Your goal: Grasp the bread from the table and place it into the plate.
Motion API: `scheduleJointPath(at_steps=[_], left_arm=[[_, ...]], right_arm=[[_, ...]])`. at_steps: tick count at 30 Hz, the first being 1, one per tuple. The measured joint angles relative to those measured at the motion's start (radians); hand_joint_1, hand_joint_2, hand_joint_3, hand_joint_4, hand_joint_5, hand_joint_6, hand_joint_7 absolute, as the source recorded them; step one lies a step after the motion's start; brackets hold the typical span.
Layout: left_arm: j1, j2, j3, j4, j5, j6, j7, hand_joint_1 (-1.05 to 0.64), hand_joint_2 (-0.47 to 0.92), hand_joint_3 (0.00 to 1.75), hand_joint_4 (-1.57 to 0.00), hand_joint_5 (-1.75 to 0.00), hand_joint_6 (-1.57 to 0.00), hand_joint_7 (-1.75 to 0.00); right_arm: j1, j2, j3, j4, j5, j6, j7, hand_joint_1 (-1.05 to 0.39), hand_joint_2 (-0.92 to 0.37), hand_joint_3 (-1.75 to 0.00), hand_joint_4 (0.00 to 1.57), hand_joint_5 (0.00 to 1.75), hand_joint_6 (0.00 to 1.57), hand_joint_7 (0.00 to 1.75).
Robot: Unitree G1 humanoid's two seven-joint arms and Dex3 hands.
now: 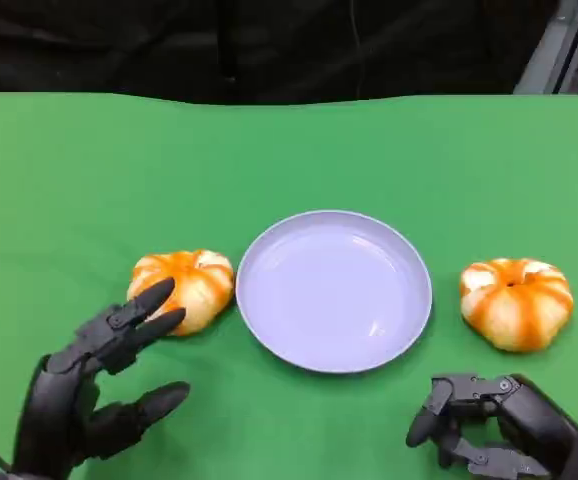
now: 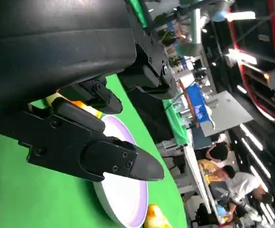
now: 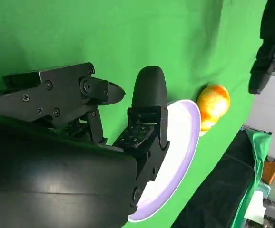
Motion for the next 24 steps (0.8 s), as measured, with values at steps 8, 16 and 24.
scheduleJointPath(at_steps=[8, 16, 24], left_arm=[[-0.013, 0.060, 0.061, -0.096, 0.361, 0.007, 0.252, -0.68, 0.92, 0.04, -0.52, 0.00, -0.61, -0.03], [-0.029, 0.156, -0.022, -0.219, 0.823, 0.244, 0.691, -0.75, 0.92, 0.05, -0.50, 0.00, -0.68, -0.03], [-0.103, 0.209, -0.194, -0.220, 0.954, 0.429, 0.899, -0.77, 0.92, 0.02, -0.49, 0.00, -0.68, -0.01]], right_arm=[[0.000, 0.002, 0.002, -0.002, -0.014, 0.000, -0.009, -0.01, -0.92, -0.45, 0.68, 1.52, 0.74, 1.09], [0.001, 0.003, 0.003, -0.007, -0.020, 0.003, -0.011, -0.01, -0.92, -0.46, 0.68, 1.52, 0.74, 1.09], [0.001, 0.005, 0.003, -0.008, -0.021, 0.003, -0.011, 0.00, -0.92, -0.45, 0.69, 1.52, 0.74, 1.09]])
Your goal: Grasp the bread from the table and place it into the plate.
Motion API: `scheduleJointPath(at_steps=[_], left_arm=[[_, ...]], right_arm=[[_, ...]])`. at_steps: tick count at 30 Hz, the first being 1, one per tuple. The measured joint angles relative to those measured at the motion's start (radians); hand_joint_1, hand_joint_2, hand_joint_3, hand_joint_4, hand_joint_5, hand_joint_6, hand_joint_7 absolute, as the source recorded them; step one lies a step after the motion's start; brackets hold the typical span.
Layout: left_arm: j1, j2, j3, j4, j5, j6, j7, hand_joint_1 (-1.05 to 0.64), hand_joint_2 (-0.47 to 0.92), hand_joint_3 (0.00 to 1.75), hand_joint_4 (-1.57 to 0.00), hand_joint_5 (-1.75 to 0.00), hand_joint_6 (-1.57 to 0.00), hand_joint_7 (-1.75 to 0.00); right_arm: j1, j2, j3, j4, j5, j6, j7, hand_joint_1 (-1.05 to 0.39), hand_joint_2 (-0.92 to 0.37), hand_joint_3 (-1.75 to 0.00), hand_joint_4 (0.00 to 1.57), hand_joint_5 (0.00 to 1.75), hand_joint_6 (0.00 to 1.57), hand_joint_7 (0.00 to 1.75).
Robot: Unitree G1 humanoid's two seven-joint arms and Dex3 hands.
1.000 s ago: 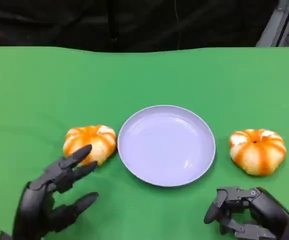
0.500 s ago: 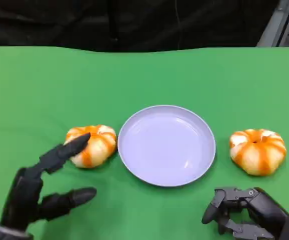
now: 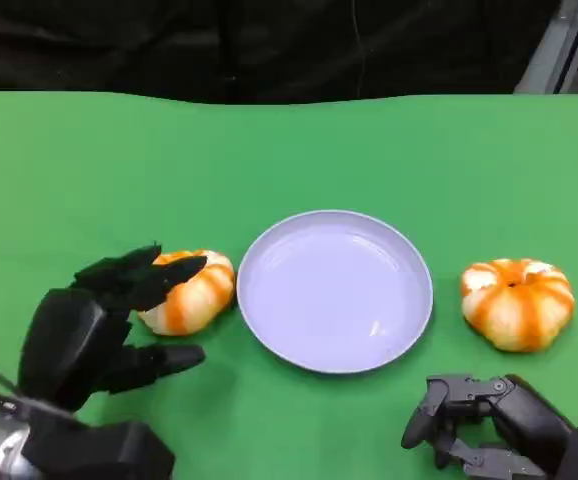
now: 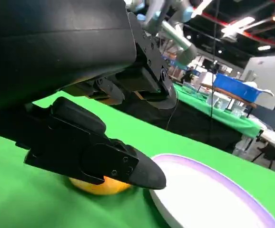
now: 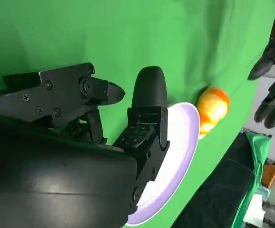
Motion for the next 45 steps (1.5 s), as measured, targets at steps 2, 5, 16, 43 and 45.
scheduleJointPath(at_steps=[2, 5, 16, 43, 45], left_arm=[[-0.022, 0.008, -0.036, 0.017, 0.008, 0.044, 0.025, -0.78, 0.92, 0.02, -0.49, 0.00, -0.68, 0.00], [-0.051, 0.014, -0.083, 0.054, 0.014, 0.089, 0.042, -0.79, 0.92, 0.03, -0.46, 0.00, -0.64, 0.00], [-0.144, 0.015, -0.202, 0.188, -0.021, 0.197, 0.065, -0.82, 0.92, 0.08, -0.45, 0.00, -0.54, 0.00], [-0.309, -0.043, -0.314, 0.470, -0.104, 0.257, 0.051, -0.84, 0.92, 0.11, -0.48, -0.01, -0.51, 0.00], [-0.312, -0.047, -0.320, 0.485, -0.111, 0.267, 0.048, -0.84, 0.92, 0.11, -0.48, -0.01, -0.51, 0.00]], right_arm=[[0.000, 0.000, 0.000, -0.001, -0.002, 0.000, -0.001, 0.00, -0.92, -0.45, 0.69, 1.52, 0.74, 1.09], [0.001, 0.000, 0.000, -0.003, -0.002, 0.000, -0.001, -0.01, -0.92, -0.45, 0.69, 1.52, 0.74, 1.09], [0.003, 0.001, 0.000, -0.011, -0.002, 0.007, -0.001, -0.01, -0.92, -0.46, 0.69, 1.52, 0.74, 1.08], [0.008, 0.001, 0.002, -0.021, -0.004, 0.013, -0.001, -0.02, -0.92, -0.45, 0.69, 1.52, 0.75, 1.08], [0.008, 0.001, 0.002, -0.025, -0.004, 0.013, -0.001, -0.02, -0.92, -0.45, 0.69, 1.52, 0.75, 1.08]])
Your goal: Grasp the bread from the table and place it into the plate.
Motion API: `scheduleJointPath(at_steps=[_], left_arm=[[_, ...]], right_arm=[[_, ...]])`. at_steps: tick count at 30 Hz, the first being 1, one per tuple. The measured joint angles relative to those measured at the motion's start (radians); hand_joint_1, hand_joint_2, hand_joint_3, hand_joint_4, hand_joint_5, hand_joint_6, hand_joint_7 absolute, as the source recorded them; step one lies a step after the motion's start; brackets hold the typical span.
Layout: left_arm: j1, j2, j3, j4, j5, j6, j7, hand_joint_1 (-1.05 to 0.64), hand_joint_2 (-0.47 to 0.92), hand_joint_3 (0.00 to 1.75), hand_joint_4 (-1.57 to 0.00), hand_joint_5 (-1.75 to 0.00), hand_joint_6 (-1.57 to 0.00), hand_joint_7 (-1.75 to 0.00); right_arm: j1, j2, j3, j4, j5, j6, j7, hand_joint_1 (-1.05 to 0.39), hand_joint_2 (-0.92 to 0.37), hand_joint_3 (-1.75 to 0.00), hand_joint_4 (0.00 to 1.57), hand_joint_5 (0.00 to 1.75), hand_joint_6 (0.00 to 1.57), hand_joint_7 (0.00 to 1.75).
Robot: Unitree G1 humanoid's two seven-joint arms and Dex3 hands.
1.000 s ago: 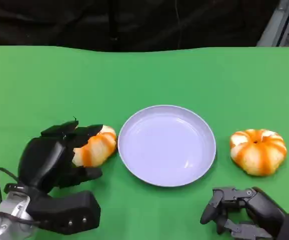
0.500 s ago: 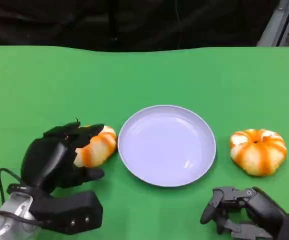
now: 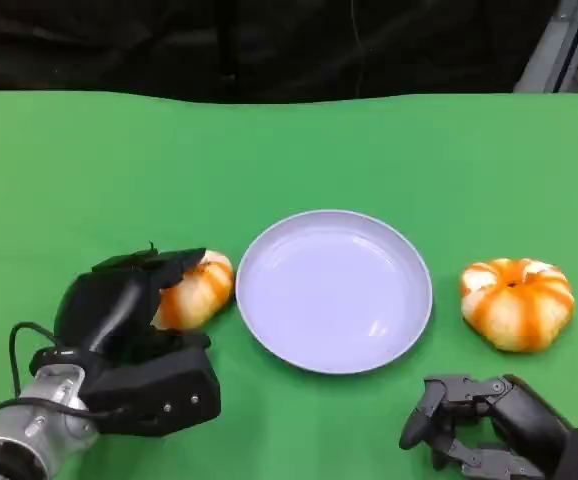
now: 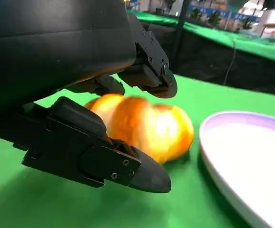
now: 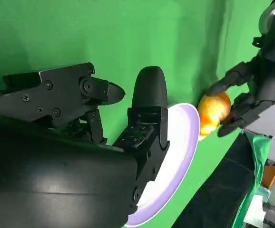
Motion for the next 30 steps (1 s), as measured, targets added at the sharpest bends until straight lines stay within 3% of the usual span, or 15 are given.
scheduleJointPath(at_steps=[12, 15, 20, 22, 23, 30], left_arm=[[-0.020, -0.003, -0.031, 0.005, -0.029, 0.025, -0.018, -0.84, 0.92, 0.13, -0.47, 0.00, -0.50, 0.00], [-0.020, -0.004, -0.035, 0.008, -0.030, 0.026, -0.018, -0.69, 0.92, 0.08, -0.49, -0.01, -0.50, 0.00], [-0.025, -0.007, -0.038, 0.017, -0.032, 0.027, -0.018, -0.68, 0.92, 0.07, -0.49, -0.01, -0.51, 0.00], [-0.025, -0.007, -0.038, 0.018, -0.040, 0.026, -0.020, -0.23, 0.83, 0.05, -0.51, -0.01, -0.51, 0.00], [-0.025, -0.007, -0.038, 0.018, -0.048, 0.026, -0.026, -0.16, 0.82, 0.04, -0.51, -0.01, -0.51, 0.00], [-0.025, -0.007, -0.041, 0.017, -0.066, 0.017, -0.061, -0.06, 0.82, 0.02, -0.48, 0.00, -0.48, 0.00]], right_arm=[[0.000, 0.000, 0.000, -0.002, 0.000, 0.000, 0.000, -0.02, -0.92, -0.45, 0.69, 1.51, 0.76, 1.06], [0.000, 0.000, 0.000, -0.003, 0.000, 0.000, 0.000, -0.02, -0.92, -0.45, 0.71, 1.52, 0.76, 1.07], [0.001, 0.000, 0.000, -0.009, 0.000, 0.000, -0.001, -0.02, -0.92, -0.45, 0.71, 1.52, 0.76, 1.07], [0.001, 0.000, 0.000, -0.009, 0.000, 0.000, -0.002, -0.01, -0.92, -0.45, 0.70, 1.52, 0.76, 1.07], [0.000, 0.001, 0.000, -0.009, 0.000, 0.000, -0.002, -0.01, -0.92, -0.45, 0.70, 1.52, 0.76, 1.07], [0.003, 0.002, 0.001, -0.020, 0.000, 0.005, -0.002, -0.02, -0.92, -0.46, 0.71, 1.52, 0.76, 1.07]])
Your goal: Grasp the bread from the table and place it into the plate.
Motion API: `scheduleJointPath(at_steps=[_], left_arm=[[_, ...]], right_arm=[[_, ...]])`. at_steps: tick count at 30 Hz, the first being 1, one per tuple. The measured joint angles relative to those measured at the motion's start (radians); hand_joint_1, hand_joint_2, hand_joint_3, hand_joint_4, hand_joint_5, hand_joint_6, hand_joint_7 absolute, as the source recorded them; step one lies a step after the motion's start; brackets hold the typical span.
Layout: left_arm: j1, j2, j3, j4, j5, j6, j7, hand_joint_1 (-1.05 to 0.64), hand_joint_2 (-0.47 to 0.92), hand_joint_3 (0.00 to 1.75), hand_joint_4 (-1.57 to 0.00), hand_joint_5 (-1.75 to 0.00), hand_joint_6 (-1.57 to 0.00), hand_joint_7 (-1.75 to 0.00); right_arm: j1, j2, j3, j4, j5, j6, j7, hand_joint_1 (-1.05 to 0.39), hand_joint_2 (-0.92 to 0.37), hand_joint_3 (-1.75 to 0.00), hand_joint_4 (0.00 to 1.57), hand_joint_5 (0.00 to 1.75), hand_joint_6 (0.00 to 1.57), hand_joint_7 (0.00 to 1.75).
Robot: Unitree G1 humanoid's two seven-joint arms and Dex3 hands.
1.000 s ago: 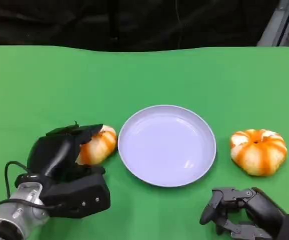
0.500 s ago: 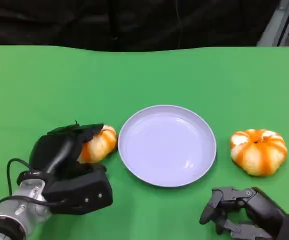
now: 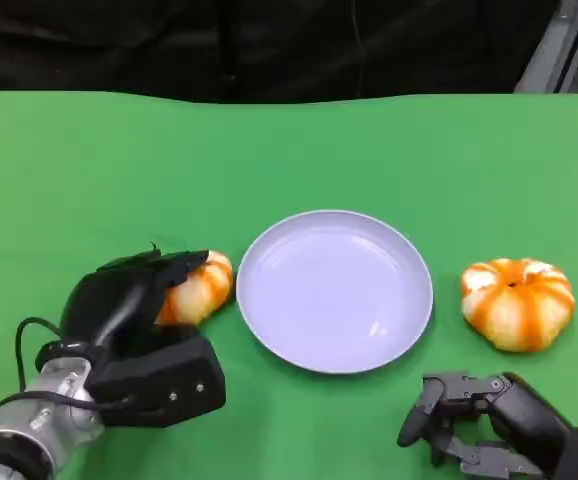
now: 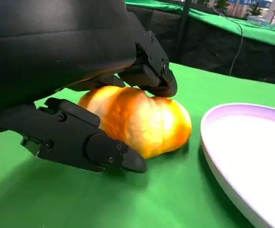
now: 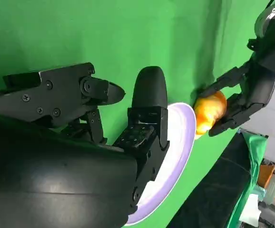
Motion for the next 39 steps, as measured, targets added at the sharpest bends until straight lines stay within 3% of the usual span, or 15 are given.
scheduleJointPath(at_steps=[10, 13, 15, 17, 18, 20, 22, 24, 28, 37, 39], left_arm=[[0.000, 0.003, -0.001, -0.004, -0.004, -0.008, -0.022, -0.03, 0.85, 0.01, -0.52, -0.01, -0.48, -0.01], [0.000, 0.003, -0.002, -0.008, -0.004, -0.001, -0.022, -0.04, 0.85, 0.01, -0.60, -0.05, -0.55, -0.03], [0.000, 0.002, -0.002, -0.010, -0.003, 0.009, -0.018, -0.09, 0.85, 0.01, -0.73, -0.15, -0.71, -0.05], [0.000, -0.002, -0.005, -0.011, 0.003, 0.024, 0.006, -0.14, 0.88, 0.00, -0.54, -0.96, -0.86, -0.17], [0.000, -0.004, -0.007, -0.011, 0.005, 0.032, 0.022, -0.15, 0.88, 0.00, -0.50, -1.18, -0.85, -0.31], [0.000, -0.007, -0.008, -0.011, 0.004, 0.038, 0.047, -0.13, 0.87, 0.00, -0.49, -1.51, -0.67, -0.98], [-0.001, -0.009, -0.002, -0.011, -0.001, 0.037, 0.058, -0.13, 0.88, 0.00, -0.50, -1.68, -0.57, -1.35], [-0.003, -0.010, 0.000, -0.011, -0.003, 0.036, 0.076, -0.13, 0.88, 0.00, -0.51, -1.73, -0.52, -1.54], [-0.003, -0.014, -0.001, -0.008, -0.002, 0.037, 0.113, -0.14, 0.89, 0.00, -0.52, -1.75, -0.47, -1.64], [-0.002, -0.022, -0.004, -0.007, 0.003, 0.042, 0.178, -0.11, 0.86, 0.00, -0.52, -1.75, -0.50, -1.57], [-0.001, -0.023, -0.004, -0.007, 0.004, 0.040, 0.194, -0.09, 0.85, 0.00, -0.52, -1.72, -0.54, -1.46]], right_arm=[[0.001, 0.000, 0.001, -0.008, 0.000, 0.012, 0.000, 0.01, -0.92, -0.45, 0.71, 1.52, 0.76, 1.07], [0.001, 0.001, 0.001, -0.009, 0.000, 0.012, 0.000, 0.01, -0.92, -0.45, 0.71, 1.52, 0.76, 1.07], [0.002, 0.002, 0.001, -0.012, 0.000, 0.015, 0.000, 0.01, -0.92, -0.46, 0.70, 1.52, 0.76, 1.07], [0.003, 0.002, 0.002, -0.015, 0.000, 0.016, 0.000, 0.01, -0.92, -0.46, 0.70, 1.52, 0.76, 1.07], [0.003, 0.002, 0.002, -0.015, 0.000, 0.016, 0.000, 0.01, -0.92, -0.46, 0.70, 1.52, 0.76, 1.07], [0.004, 0.002, 0.002, -0.015, 0.000, 0.016, 0.000, 0.00, -0.92, -0.46, 0.70, 1.52, 0.76, 1.07], [0.006, 0.002, 0.002, -0.017, 0.000, 0.016, 0.000, 0.01, -0.92, -0.46, 0.70, 1.52, 0.76, 1.07], [0.008, 0.002, 0.002, -0.023, 0.000, 0.016, 0.000, 0.01, -0.92, -0.46, 0.70, 1.52, 0.76, 1.08], [0.010, 0.002, 0.003, -0.033, 0.000, 0.017, 0.000, 0.01, -0.92, -0.46, 0.70, 1.53, 0.76, 1.08], [0.012, 0.002, 0.003, -0.043, 0.000, 0.033, 0.002, 0.02, -0.92, -0.47, 0.70, 1.53, 0.76, 1.09], [0.012, 0.002, 0.003, -0.047, 0.001, 0.035, 0.003, 0.03, -0.92, -0.47, 0.70, 1.53, 0.76, 1.09]])
